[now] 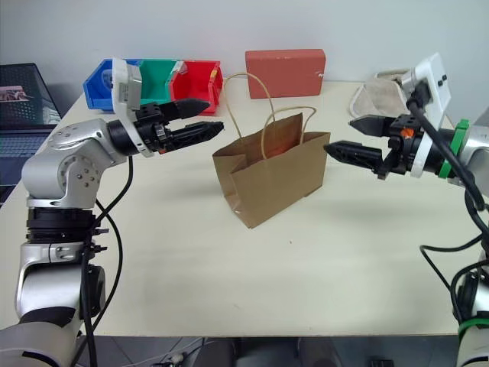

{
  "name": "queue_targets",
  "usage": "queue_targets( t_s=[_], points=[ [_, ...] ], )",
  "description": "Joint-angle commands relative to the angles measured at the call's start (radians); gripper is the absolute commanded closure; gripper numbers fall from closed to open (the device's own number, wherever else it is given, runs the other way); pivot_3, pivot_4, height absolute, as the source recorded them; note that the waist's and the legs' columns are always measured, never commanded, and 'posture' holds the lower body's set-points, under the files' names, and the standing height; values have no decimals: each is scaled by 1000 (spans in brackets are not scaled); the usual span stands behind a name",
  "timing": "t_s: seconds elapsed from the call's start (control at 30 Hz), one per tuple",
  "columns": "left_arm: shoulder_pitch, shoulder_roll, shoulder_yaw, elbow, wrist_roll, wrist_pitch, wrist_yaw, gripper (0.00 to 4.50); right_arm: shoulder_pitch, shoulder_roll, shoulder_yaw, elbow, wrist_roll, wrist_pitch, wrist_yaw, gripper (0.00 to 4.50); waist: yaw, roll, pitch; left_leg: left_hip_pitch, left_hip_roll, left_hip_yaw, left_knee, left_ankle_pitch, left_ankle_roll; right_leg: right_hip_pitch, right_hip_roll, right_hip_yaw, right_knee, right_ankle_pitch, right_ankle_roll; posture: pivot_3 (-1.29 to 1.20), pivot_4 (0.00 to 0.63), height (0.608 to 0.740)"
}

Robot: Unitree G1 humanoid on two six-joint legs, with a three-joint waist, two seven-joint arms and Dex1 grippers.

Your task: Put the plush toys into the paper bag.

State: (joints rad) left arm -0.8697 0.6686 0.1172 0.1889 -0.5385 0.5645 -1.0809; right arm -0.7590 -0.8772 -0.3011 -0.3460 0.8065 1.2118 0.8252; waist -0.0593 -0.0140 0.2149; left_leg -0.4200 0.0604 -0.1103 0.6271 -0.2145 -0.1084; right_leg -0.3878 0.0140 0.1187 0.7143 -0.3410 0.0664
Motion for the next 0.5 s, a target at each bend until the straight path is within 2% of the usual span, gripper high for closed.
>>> queue_targets(
  t_s=[0.03,0.13,0.2,0.5],
  points=[
    [34,41,44,-34,-32,27,-21,814,47,-68,10,-23,-46,-148,79,0,1,0,0,0,0,0,0,0,0,0,0,0,0,0,0,0,150,740],
    [85,72,49,-70,-79,79,-70,814,108,-107,26,-62,-52,-228,140,0,0,0,0,1,0,0,0,0,0,0,0,0,0,0,0,0,150,740],
    [152,76,34,-106,-100,100,-101,814,133,-97,27,-117,-2,-226,145,0,-1,0,0,1,0,0,0,0,0,0,0,0,0,0,0,0,150,740],
    [224,-12,-49,-131,-28,10,-71,814,123,-75,86,-228,67,-230,103,0,9,0,0,1,0,0,2,0,0,2,0,0,0,0,0,0,150,740]
  ],
)
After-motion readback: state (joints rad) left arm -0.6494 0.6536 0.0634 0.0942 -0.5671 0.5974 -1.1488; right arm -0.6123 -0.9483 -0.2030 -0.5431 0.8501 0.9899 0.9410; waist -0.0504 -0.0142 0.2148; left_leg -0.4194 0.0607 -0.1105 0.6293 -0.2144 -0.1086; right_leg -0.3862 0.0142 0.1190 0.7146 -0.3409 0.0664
